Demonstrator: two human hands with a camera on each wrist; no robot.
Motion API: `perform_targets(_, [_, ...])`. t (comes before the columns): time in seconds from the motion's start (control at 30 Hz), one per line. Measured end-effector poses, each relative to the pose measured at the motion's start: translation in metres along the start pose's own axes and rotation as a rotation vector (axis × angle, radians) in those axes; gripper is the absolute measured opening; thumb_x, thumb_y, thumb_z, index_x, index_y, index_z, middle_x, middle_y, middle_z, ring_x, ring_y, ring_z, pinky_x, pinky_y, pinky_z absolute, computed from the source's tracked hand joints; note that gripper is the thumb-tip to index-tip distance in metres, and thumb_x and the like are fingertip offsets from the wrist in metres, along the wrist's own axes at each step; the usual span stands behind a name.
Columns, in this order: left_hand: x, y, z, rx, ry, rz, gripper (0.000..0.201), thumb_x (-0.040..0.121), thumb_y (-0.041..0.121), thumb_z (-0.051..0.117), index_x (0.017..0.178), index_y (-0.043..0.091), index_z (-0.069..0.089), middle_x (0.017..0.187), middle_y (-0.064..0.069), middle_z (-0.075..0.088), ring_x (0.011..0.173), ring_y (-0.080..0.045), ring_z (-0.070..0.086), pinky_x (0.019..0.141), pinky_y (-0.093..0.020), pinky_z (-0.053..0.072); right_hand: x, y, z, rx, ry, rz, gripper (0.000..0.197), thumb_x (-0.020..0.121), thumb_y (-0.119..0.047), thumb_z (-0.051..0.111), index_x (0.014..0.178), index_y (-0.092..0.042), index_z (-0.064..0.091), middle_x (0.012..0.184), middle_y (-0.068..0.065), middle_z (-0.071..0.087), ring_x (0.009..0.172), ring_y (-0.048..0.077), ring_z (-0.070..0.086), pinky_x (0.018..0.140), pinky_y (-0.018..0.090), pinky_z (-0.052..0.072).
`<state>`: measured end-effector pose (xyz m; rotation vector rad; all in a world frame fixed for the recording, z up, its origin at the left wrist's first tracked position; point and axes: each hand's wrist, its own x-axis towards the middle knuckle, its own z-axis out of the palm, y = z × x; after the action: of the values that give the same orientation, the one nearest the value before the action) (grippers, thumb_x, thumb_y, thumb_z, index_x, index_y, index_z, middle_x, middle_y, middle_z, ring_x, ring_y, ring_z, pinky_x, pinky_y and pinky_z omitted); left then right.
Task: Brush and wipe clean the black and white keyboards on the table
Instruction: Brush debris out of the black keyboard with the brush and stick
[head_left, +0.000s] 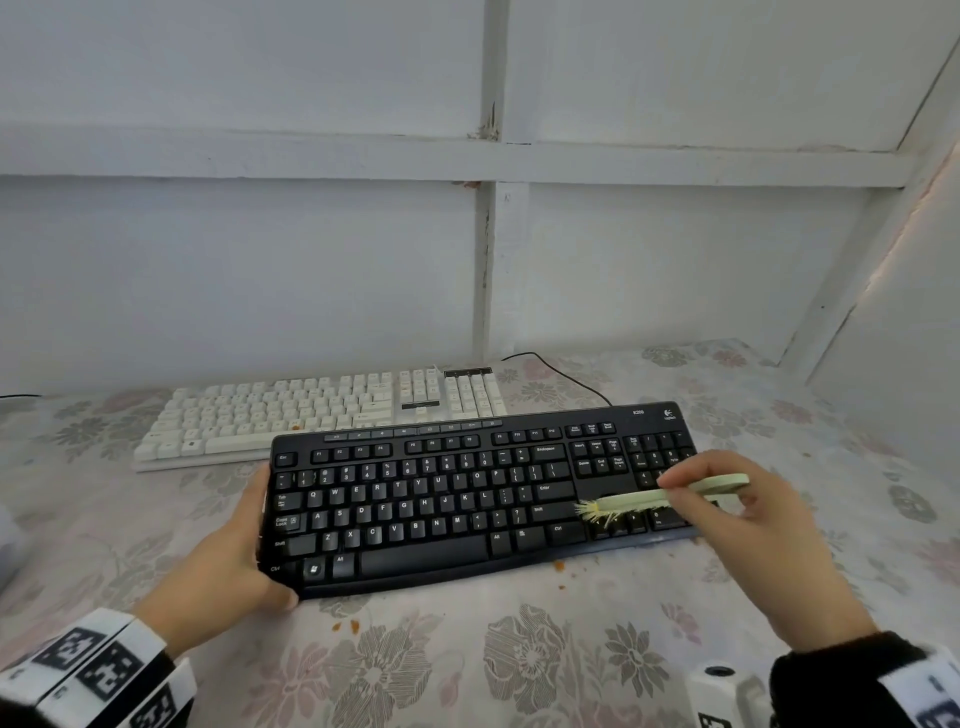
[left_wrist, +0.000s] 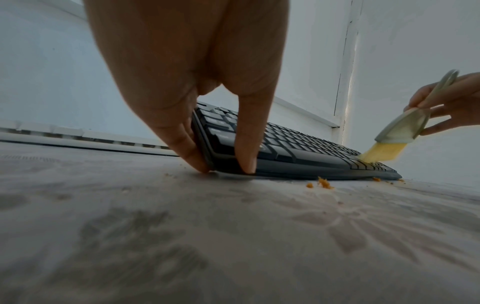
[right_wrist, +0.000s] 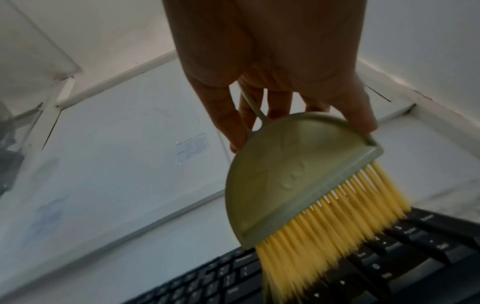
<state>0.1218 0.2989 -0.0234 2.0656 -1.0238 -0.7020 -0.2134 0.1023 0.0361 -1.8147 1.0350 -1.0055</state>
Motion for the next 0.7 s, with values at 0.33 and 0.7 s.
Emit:
perform_targets(0.33, [0.001, -0.003, 0.000, -0.005, 0.012, 0.012, 0.124, 0.056, -0.008, 0.071, 0.122, 0.073, 0.005, 0.100, 0.002, 0.065, 0.087, -0.023, 0.065, 0.079, -0.043, 0.053, 0.013, 0.015, -0.027, 0.062, 0.064, 0.032, 0.020, 0.082, 0.001, 0.064, 0.071, -0.015, 0.068, 0.062, -0.012, 0.060, 0.055, -0.002, 0.049, 0.050, 0.005, 0.036])
perform_targets(0.7, [0.002, -0.001, 0.001, 0.012, 0.029, 0.020, 0.122, 0.058, -0.012, 0.070, 0.117, 0.074, 0.007, 0.096, -0.002, 0.066, 0.081, -0.024, 0.066, 0.074, -0.040, 0.054, 0.016, 0.021, -0.038, -0.138, 0.056, -0.031, 0.029, 0.082, -0.001, 0.065, 0.074, -0.030, 0.066, 0.079, -0.015, 0.062, 0.067, -0.002, 0.054, 0.053, 0.003, 0.036])
